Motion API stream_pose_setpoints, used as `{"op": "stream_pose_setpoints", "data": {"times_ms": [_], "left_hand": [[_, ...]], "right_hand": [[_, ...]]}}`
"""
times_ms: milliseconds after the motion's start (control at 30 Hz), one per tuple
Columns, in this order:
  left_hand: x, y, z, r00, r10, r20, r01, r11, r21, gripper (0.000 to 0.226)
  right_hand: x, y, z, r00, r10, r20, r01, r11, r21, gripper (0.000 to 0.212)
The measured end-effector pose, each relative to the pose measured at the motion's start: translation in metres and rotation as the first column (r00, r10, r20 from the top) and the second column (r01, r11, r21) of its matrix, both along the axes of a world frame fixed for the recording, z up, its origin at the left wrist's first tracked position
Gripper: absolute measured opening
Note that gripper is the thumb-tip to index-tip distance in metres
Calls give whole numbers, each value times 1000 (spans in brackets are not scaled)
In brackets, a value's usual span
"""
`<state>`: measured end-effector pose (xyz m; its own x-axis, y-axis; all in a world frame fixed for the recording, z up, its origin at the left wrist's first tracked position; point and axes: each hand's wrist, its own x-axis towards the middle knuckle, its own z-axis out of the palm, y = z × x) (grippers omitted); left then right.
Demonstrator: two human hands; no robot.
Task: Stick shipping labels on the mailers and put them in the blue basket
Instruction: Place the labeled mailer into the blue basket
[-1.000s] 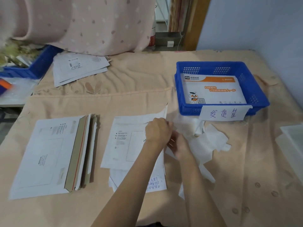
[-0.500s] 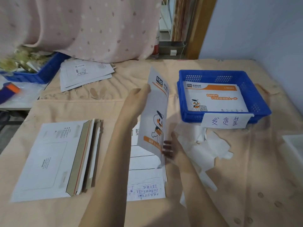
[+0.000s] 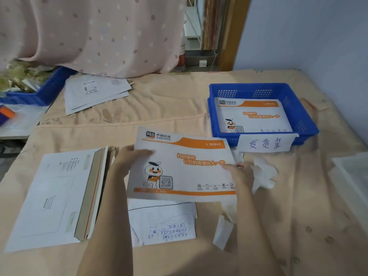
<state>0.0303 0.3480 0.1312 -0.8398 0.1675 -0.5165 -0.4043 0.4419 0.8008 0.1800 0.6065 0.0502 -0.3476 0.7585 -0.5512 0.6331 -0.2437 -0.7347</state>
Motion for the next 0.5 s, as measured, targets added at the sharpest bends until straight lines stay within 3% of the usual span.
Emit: {"op": "stream_pose_setpoints", "data": {"times_ms": [100, 200, 300, 400, 500], "left_hand": [[4, -5, -25, 997, 43, 68, -37, 996, -83, 31], [17, 3, -30, 995, 69, 76, -61, 992, -111, 21], [24, 24, -23, 997, 69, 43, -68, 997, -26, 8], [24, 54, -13, 998, 48, 36, -51, 992, 119, 20], [12, 99, -5, 1000, 25, 12, -26, 984, 174, 21]], "right_hand": [[6, 5, 1, 999, 32, 19, -33, 999, 37, 40], [15, 12, 4, 998, 55, -8, -55, 998, 12, 34], [27, 34, 16, 997, 30, -73, -34, 998, -58, 26], [36, 71, 33, 989, -5, -145, -16, 990, -140, 27], [31, 114, 51, 990, -41, -136, 37, 999, -28, 30]]}}
